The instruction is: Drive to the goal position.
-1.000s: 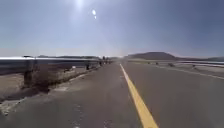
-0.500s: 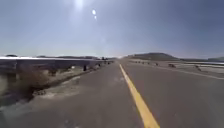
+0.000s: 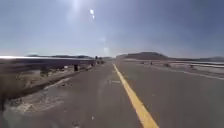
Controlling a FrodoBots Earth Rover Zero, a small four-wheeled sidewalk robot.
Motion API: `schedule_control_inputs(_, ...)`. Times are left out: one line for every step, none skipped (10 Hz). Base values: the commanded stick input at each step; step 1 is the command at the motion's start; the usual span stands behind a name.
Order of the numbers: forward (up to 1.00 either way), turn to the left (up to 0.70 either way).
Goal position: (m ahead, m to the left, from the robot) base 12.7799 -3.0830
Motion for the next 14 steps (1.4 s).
schedule_control_inputs(0.85, 0.00)
schedule_control_inputs(0.85, 0.00)
schedule_control_inputs(0.85, 0.00)
schedule_control_inputs(0.85, 0.00)
schedule_control_inputs(0.85, 0.00)
schedule_control_inputs(0.85, 0.00)
schedule_control_inputs(0.85, 0.00)
schedule_control_inputs(0.85, 0.00)
schedule_control_inputs(0.85, 0.00)
schedule_control_inputs(0.85, 0.00)
schedule_control_inputs(0.85, 0.00)
schedule_control_inputs(0.85, 0.00)
schedule_control_inputs(0.85, 0.00)
schedule_control_inputs(0.85, 0.00)
